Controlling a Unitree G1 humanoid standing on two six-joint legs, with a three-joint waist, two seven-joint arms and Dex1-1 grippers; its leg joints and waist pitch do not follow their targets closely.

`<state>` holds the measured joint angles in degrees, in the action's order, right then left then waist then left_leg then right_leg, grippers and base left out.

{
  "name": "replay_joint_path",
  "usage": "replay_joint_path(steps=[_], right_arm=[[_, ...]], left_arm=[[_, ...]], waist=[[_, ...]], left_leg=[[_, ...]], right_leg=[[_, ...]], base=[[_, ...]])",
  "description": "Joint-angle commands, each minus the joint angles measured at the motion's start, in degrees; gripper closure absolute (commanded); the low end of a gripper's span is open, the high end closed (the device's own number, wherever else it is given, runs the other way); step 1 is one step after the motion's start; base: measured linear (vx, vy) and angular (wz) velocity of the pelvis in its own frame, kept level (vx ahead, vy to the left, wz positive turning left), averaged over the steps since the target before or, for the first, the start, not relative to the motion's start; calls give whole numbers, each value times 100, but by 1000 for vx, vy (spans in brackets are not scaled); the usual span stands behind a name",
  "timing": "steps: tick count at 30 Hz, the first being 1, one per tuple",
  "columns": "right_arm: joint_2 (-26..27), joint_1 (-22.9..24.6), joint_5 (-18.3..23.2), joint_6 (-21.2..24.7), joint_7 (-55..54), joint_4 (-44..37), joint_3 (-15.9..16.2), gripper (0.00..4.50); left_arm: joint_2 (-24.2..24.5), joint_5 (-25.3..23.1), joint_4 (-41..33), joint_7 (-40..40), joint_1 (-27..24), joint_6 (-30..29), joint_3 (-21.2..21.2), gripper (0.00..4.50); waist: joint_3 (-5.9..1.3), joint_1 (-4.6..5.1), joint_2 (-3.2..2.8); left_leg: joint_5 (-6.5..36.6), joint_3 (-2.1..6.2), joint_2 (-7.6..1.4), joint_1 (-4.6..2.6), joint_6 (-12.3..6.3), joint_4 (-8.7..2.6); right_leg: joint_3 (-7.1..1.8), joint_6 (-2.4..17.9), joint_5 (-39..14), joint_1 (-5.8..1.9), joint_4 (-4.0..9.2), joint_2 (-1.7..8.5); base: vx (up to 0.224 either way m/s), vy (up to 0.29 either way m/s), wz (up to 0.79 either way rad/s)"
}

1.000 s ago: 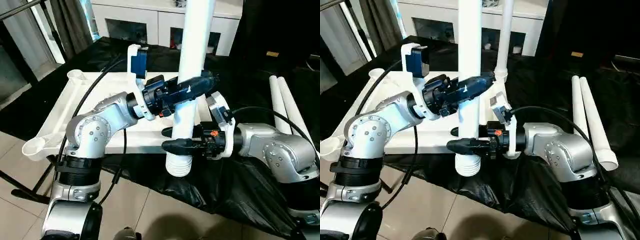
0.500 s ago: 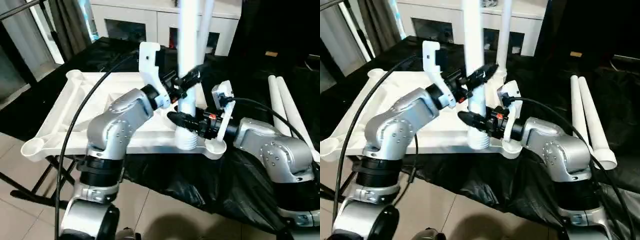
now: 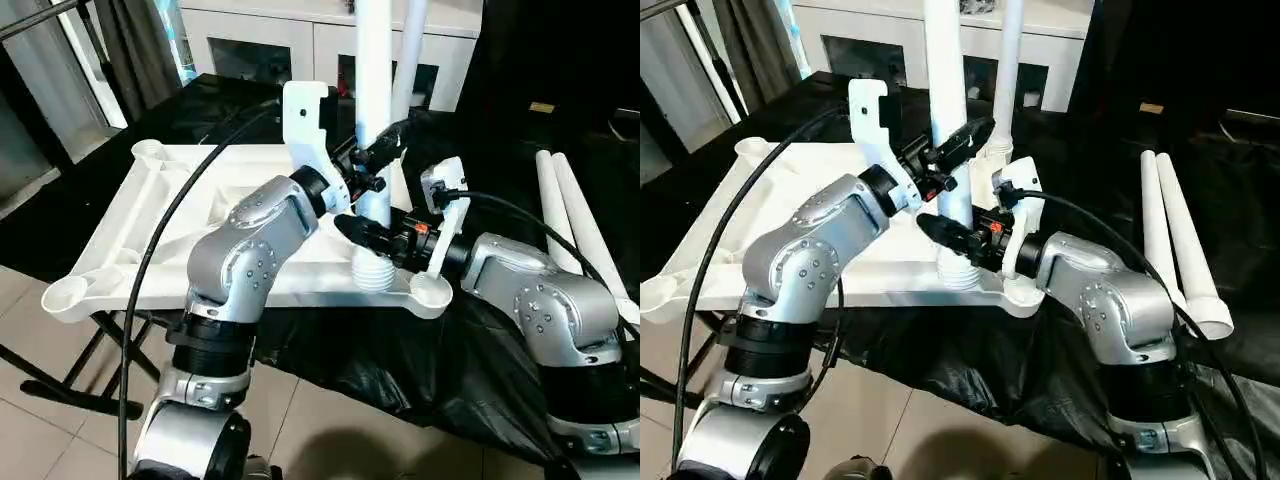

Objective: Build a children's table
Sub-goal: Pick table leg

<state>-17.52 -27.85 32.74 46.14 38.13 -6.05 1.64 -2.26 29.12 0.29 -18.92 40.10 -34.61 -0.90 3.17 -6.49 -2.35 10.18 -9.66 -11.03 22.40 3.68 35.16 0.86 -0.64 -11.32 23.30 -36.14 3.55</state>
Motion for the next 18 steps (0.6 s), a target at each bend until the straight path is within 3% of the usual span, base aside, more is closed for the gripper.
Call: replay_joint_path(steps=[1,2,5,6,13,18], right_arm=[[-83,-140,136,123,155,-14,-26,171],[-183,-170,187,208,295,23,-18,149],[-488,-248,373,442,764,109,0,139],[-547,-260,411,484,856,122,7,113],[-999,-469,357,546,1513,407,288,62],[-1132,-511,345,646,1777,508,462,62]], left_arm=[[33,87,-75,-125,57,-29,23,261],[34,136,-93,-170,56,-60,29,263],[85,315,-178,-402,34,-116,-8,264],[97,342,-188,-442,31,-134,-21,264],[170,673,-436,-925,-69,-375,-98,264],[258,758,-514,-1129,-89,-442,-217,264]], waist=[[-418,-12,124],[-420,-17,128],[-418,-33,147],[-419,-38,150],[-414,-38,160],[-418,-31,169]], left_leg=[[669,24,-92,-68,22,-373],[661,23,-87,-71,15,-370],[650,19,-88,-69,-30,-363],[592,15,-94,-64,-56,-357],[562,10,-98,-60,-105,-345],[549,11,-104,-62,-137,-344]], right_leg=[[-139,991,-685,-306,438,297],[-138,1021,-672,-319,428,295],[-141,1044,-688,-327,425,300],[-145,1062,-627,-321,424,306],[-136,1191,-630,-322,414,314],[-135,1202,-634,-325,409,309]], base=[[0,0,0],[0,0,0],[0,0,0],[0,0,0],[0,0,0],[0,0,0]])
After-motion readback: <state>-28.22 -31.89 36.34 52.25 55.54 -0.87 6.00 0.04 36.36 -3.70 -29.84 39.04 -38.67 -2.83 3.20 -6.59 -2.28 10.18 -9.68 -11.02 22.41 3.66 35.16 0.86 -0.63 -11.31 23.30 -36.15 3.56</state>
